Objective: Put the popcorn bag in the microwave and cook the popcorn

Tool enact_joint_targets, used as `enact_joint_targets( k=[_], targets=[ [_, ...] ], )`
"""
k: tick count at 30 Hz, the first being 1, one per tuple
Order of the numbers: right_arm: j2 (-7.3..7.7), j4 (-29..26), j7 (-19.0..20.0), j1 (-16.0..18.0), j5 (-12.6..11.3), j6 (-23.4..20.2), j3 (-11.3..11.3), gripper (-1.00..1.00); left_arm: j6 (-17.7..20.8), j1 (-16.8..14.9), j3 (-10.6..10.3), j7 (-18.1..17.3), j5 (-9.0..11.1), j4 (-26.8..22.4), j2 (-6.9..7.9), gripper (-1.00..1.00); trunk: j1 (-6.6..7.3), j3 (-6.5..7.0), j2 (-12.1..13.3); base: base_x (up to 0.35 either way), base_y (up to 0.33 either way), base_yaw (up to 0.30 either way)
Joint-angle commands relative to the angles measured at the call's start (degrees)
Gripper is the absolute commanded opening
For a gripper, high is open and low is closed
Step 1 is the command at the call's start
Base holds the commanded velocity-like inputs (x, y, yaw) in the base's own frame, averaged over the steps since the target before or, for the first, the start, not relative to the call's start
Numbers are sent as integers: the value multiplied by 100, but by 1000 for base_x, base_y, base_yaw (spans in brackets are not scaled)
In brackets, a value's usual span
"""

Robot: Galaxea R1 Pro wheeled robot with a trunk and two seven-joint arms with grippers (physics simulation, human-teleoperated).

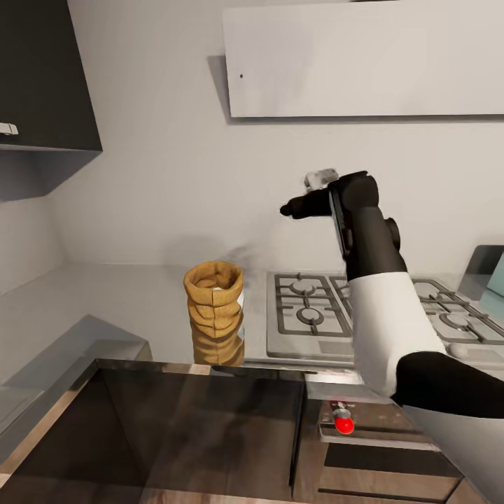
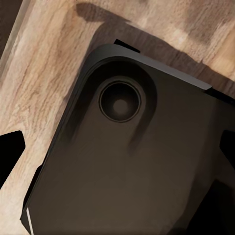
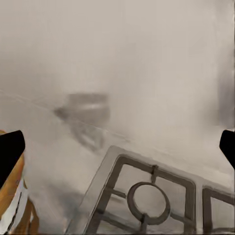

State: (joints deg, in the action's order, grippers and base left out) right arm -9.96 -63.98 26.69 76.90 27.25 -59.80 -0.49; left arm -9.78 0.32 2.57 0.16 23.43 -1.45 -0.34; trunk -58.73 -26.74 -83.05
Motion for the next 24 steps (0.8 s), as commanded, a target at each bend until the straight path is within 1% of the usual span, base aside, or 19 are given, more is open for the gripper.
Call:
enact_joint_targets(
  k=[1, 2, 3, 4, 7, 9, 10, 14, 18, 22, 24],
  targets=[
    [-4, 227, -270, 140, 34, -20, -128, 100, -6, 3, 27, 2, 3, -12, -2, 100, 0, -5, -3, 0, 0, 0],
    [-4, 420, -636, 253, 18, -20, -240, 100, -6, 3, 30, 2, 3, -12, -2, 100, 0, -5, -3, 0, 0, 0],
    [-4, 504, -894, 310, -48, -20, -306, 100, -6, 3, 31, 2, 3, -12, -2, 100, 0, -5, -3, 0, 0, 0],
    [-4, 568, -1069, 346, -245, -20, -355, 100, -6, 3, 33, 2, 3, -13, -2, 100, 0, -5, -3, 0, 0, 0],
    [-4, 624, -1173, 365, -667, -20, -383, 100, -8, 3, 33, 2, 5, -13, -2, 100, 0, -5, -3, 0, 0, 0],
    [-4, 642, -1192, 368, -809, -20, -388, 100, -13, 3, 36, 2, 8, -13, -2, 100, 0, -5, -3, 0, 0, 0],
    [-4, 658, -1196, 369, -846, -20, -394, 100, -14, 3, 38, 2, 10, -13, 0, 100, 0, -5, -3, 0, 0, 0],
    [-4, 689, -1205, 370, -928, -20, -533, 100, -15, 3, 34, 2, 12, -13, 2, 100, 0, -5, -3, 0, 0, 0],
    [-4, 763, -1205, 370, -930, -20, -556, 100, -15, 3, 35, 2, 12, -13, 6, 100, 0, -5, -3, 0, 0, 11],
    [-4, 1003, -1246, 370, -911, -20, -575, 100, -15, 3, 36, 2, 12, -13, 6, 100, 0, -5, -3, 0, 0, 210],
    [-4, 1118, -1368, 370, -907, -20, -581, 100, -15, 3, 40, 2, 12, -13, 7, 100, 0, -5, -3, 0, 0, 284]
  ],
)
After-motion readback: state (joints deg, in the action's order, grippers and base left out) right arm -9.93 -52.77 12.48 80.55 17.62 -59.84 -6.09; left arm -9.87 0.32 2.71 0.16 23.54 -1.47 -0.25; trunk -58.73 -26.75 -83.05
